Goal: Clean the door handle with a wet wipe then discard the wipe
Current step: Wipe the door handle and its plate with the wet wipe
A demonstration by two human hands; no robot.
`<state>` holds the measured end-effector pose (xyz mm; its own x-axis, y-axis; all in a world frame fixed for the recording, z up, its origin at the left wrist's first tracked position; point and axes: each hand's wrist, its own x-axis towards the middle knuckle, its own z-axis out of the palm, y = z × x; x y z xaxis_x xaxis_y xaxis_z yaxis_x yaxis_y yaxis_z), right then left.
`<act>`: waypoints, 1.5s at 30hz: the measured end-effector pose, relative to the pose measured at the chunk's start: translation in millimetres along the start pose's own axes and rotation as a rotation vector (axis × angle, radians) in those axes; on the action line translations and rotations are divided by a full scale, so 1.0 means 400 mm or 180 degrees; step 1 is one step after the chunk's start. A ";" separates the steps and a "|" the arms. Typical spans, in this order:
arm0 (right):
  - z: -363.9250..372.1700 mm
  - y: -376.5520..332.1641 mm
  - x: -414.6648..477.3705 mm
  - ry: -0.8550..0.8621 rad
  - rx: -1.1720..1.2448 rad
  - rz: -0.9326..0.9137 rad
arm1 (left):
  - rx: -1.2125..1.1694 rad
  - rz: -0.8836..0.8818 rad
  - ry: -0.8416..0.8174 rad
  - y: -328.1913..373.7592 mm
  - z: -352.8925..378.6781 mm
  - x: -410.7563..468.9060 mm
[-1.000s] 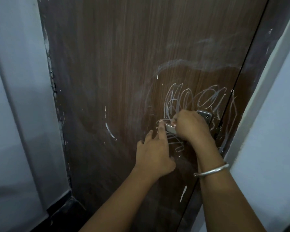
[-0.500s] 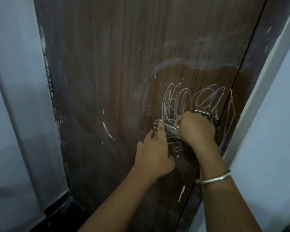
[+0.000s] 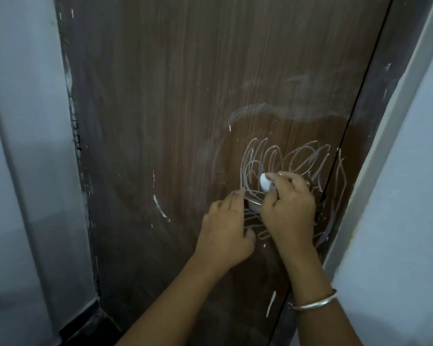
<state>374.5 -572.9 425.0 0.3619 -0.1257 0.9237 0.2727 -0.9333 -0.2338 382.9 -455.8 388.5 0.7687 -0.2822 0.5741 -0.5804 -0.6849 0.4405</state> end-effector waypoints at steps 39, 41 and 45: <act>0.090 -0.036 0.078 -0.0522 -0.2192 0.0328 | 0.1463 0.0018 -0.0555 -0.049 -0.147 0.288; 0.095 -0.044 0.078 -0.0732 -0.2171 0.0178 | 0.1692 0.0020 -0.0392 -0.036 -0.142 0.282; 0.086 -0.036 0.080 -0.0880 -0.2180 0.0144 | 0.1992 0.0600 0.0022 -0.011 -0.132 0.277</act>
<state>412.8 -552.0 447.5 0.5956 -0.1640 0.7864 -0.3325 -0.9415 0.0555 456.5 -448.5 486.9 0.6659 -0.4328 0.6076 -0.4373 -0.8864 -0.1522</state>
